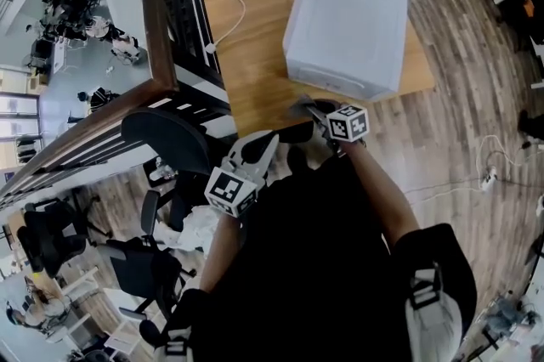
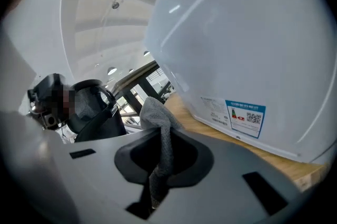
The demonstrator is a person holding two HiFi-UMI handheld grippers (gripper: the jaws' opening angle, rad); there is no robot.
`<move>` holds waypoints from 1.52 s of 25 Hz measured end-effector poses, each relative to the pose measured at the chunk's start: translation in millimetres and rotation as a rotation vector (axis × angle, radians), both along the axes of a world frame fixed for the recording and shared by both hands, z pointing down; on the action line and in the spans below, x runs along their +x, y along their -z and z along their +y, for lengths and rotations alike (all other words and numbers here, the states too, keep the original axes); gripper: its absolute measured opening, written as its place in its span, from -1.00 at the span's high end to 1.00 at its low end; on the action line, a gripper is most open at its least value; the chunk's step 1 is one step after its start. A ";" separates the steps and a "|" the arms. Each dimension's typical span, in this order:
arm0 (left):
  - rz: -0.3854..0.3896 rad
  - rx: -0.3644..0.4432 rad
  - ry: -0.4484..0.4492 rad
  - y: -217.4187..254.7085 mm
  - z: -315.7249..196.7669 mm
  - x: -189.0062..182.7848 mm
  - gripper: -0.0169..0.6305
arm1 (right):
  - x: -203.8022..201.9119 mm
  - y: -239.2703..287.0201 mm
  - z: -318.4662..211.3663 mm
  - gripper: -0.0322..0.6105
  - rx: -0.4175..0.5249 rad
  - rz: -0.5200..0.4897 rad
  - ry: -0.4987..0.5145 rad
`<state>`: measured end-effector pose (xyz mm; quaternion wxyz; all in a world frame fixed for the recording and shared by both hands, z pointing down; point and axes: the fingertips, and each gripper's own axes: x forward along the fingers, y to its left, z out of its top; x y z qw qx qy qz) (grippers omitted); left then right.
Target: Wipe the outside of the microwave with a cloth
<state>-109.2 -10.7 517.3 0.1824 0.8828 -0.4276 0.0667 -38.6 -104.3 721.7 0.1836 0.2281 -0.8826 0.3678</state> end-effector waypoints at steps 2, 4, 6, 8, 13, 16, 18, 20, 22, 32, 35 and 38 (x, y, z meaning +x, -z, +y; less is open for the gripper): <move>0.017 0.021 -0.020 -0.3 1.3 3.3 0.94 | 6.4 15.2 5.9 0.85 0.050 0.011 0.041; 0.021 0.040 -0.034 2.2 0.8 5.5 0.94 | 14.9 29.0 9.7 0.85 0.109 0.036 0.067; 0.018 0.033 -0.039 0.7 0.9 6.5 0.94 | 23.0 42.2 12.6 0.85 0.161 0.054 0.084; 0.019 0.034 -0.046 0.6 0.6 9.2 0.94 | 29.9 54.7 14.4 0.85 0.220 0.072 0.103; 0.013 0.034 -0.070 1.4 1.0 16.0 0.94 | 41.2 88.0 20.6 0.85 0.345 0.101 0.142; 0.018 0.040 -0.078 4.1 -0.4 19.5 0.94 | 45.2 109.6 24.3 0.85 0.391 0.093 0.149; 0.015 0.043 -0.086 4.4 -0.5 21.7 0.94 | 48.8 119.1 27.4 0.85 0.415 0.113 0.160; 0.016 0.046 -0.093 4.6 0.0 24.8 0.94 | 53.0 126.0 30.7 0.85 0.433 0.125 0.169; 0.017 0.042 -0.098 4.3 0.9 27.7 0.94 | 56.5 132.8 34.1 0.85 0.442 0.127 0.172; 0.019 0.044 -0.115 2.8 1.2 35.9 0.94 | 69.9 145.6 46.1 0.85 0.428 0.121 0.141; 0.017 0.050 -0.115 4.0 1.3 38.4 0.94 | 73.6 145.0 47.1 0.85 0.417 0.111 0.132; 0.022 0.044 -0.119 3.2 1.6 41.1 0.94 | 77.3 139.5 43.9 0.85 0.427 0.081 0.127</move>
